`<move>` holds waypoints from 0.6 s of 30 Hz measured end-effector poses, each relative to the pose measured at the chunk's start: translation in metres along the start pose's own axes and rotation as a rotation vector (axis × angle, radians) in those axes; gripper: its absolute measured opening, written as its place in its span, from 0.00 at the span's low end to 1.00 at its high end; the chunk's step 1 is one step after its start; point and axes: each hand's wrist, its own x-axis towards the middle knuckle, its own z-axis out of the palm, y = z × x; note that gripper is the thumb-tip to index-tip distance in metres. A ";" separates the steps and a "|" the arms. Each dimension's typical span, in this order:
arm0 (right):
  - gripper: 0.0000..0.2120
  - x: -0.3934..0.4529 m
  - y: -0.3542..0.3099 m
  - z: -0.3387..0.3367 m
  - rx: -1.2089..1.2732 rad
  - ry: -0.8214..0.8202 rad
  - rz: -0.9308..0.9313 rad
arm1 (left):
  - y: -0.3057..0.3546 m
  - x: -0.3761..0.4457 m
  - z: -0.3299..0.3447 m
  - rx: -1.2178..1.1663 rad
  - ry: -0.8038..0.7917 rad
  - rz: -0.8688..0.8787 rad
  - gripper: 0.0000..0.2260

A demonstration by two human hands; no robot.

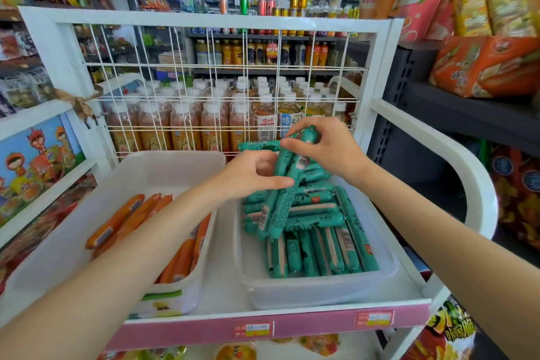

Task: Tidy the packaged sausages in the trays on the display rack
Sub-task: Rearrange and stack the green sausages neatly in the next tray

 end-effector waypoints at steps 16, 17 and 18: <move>0.17 -0.007 -0.003 -0.014 0.183 -0.242 0.054 | -0.002 0.000 0.008 -0.180 0.057 0.001 0.06; 0.15 -0.006 -0.003 -0.014 0.169 -0.253 0.039 | -0.002 0.001 0.008 -0.170 0.055 0.003 0.06; 0.14 -0.006 -0.003 -0.014 0.173 -0.258 0.039 | -0.001 0.001 0.008 -0.159 0.049 0.005 0.06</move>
